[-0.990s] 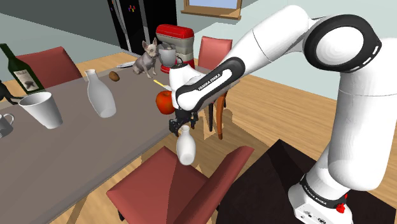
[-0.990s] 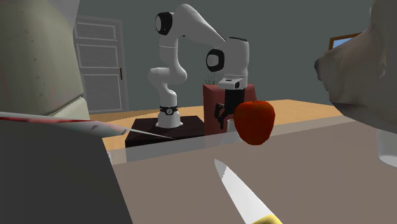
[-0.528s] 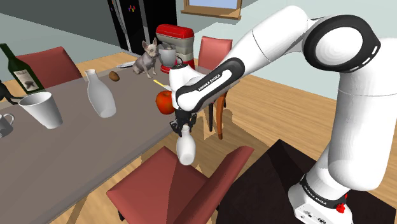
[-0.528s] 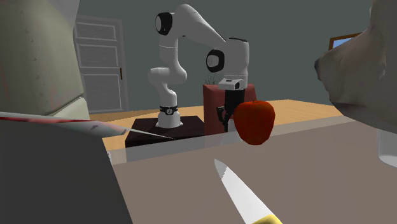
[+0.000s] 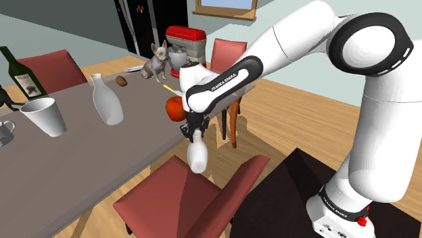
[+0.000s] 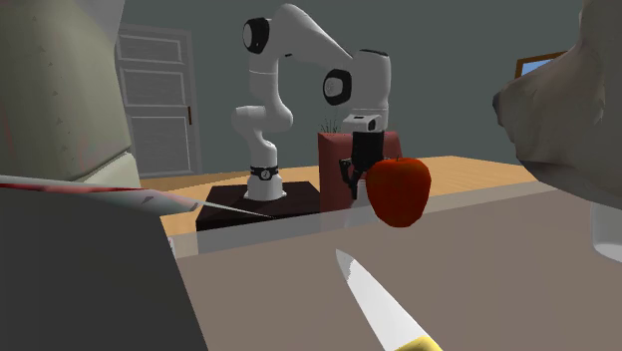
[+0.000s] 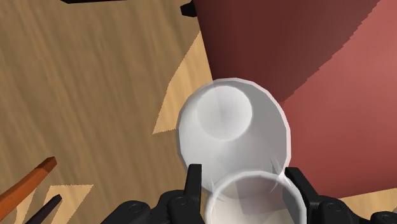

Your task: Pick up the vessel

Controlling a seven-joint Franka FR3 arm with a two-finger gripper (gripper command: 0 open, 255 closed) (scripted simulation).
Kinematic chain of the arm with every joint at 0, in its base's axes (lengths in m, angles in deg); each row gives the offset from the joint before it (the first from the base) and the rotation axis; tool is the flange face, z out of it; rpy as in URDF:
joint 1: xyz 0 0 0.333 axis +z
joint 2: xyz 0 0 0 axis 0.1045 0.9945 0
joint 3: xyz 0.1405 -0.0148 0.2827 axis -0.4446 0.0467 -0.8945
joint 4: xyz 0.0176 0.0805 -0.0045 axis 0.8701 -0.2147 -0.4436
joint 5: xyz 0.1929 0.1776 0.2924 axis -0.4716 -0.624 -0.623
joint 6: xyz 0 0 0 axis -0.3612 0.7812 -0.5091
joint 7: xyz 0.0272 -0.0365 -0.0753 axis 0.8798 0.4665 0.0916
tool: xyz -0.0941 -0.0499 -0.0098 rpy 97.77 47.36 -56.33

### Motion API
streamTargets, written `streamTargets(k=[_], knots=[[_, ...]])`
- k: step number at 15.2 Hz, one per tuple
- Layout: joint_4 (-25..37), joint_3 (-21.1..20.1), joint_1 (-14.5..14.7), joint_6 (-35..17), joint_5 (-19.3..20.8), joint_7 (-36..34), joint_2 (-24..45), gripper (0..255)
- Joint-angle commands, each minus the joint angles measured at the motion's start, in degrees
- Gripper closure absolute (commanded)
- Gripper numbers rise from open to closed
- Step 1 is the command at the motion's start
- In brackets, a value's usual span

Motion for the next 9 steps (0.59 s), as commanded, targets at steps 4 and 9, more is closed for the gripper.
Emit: streamTargets(k=[4, 9], knots=[[1.2, -0.3, -0.2, 3.3, -0.8, 0.4, -2.2, 255], [2.6, -0.6, -0.4, 6.6, -1.6, 0.9, -4.2, 255]])
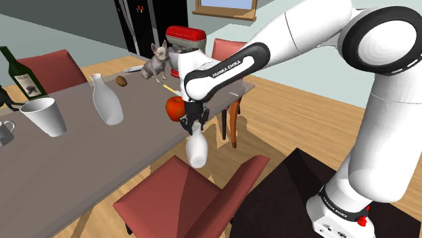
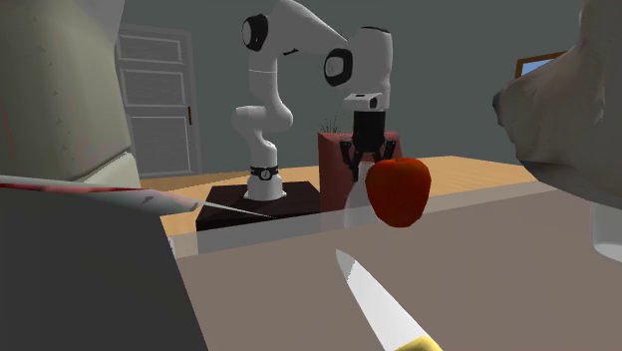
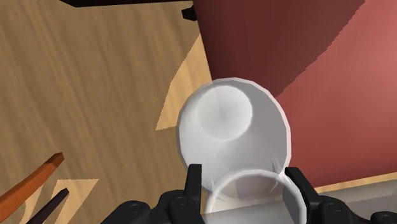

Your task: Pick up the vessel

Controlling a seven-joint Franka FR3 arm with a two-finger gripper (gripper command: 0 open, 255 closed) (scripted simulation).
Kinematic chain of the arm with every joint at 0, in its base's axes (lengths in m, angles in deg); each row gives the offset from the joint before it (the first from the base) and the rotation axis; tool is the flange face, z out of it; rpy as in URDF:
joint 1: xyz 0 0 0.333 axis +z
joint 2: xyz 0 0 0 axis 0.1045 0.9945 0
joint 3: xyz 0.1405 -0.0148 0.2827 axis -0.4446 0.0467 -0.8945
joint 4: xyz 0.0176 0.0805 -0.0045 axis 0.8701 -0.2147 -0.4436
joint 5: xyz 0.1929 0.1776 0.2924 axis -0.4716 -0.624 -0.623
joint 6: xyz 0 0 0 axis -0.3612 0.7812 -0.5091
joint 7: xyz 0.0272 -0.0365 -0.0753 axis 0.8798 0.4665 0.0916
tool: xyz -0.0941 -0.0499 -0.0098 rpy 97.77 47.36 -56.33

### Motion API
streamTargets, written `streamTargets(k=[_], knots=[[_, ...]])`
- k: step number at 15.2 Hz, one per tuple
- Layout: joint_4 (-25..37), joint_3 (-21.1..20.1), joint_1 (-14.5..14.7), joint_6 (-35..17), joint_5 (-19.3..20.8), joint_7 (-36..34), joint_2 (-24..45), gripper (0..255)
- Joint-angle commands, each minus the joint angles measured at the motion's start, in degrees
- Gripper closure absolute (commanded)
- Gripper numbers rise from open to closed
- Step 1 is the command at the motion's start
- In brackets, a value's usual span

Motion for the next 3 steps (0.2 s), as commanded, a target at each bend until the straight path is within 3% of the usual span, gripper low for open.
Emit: streamTargets(k=[1, 3], knots=[[0.7, 0.0, -0.1, 1.4, -0.3, 0.3, -0.7, 255], [0.7, 0.0, -0.1, 1.5, -0.3, 0.3, -0.8, 255]])
